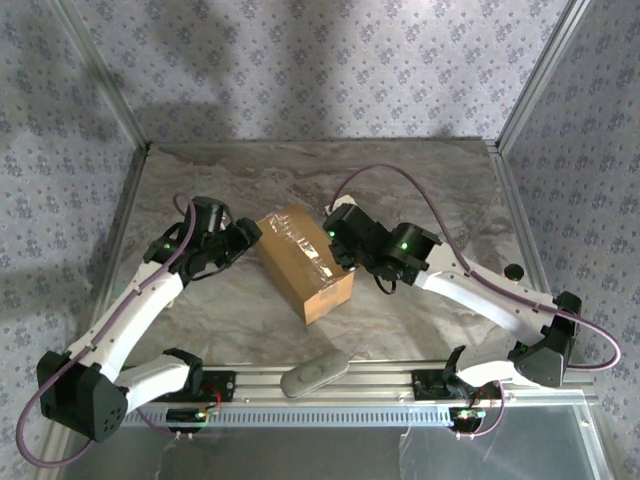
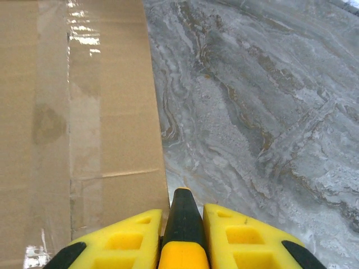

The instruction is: Unpack the express box

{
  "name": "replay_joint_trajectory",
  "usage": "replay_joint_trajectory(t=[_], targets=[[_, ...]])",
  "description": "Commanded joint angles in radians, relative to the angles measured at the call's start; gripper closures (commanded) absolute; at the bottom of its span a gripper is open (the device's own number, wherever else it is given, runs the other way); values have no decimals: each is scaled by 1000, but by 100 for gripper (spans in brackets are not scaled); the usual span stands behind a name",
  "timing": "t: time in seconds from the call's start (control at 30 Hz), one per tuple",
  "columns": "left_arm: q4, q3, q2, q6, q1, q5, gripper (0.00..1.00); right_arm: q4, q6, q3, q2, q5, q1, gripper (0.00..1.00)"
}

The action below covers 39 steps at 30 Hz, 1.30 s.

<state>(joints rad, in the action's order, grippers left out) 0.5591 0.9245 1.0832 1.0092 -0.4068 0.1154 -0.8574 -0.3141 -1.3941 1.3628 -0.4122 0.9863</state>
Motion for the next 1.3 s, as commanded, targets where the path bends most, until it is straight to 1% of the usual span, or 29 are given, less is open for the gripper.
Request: replay_joint_trajectory(t=[0.0,0.13,0.23,0.4,0.7,1.03,1.27], targets=[[-38,7,-19,22,-12,-3,37,-6,47,-58,-30,-30,-28,100],[-56,-7,-17,40,-19,-3,36,36,115,-105,-30,6,-57,100],[-79,-23,-17,56,-26,-6,35,81,163,-143,-21,56,-84,100],[-111,-44,-11,78,-32,-17,33,165,228,-190,12,185,-127,100],[-145,-60,-2,108,-40,-47,32,297,301,-231,87,376,-158,100],[-174,-53,43,115,-43,-60,32,371,319,-263,161,463,-163,100],[-167,-76,69,114,-42,-76,33,397,322,-297,213,489,-158,100]])
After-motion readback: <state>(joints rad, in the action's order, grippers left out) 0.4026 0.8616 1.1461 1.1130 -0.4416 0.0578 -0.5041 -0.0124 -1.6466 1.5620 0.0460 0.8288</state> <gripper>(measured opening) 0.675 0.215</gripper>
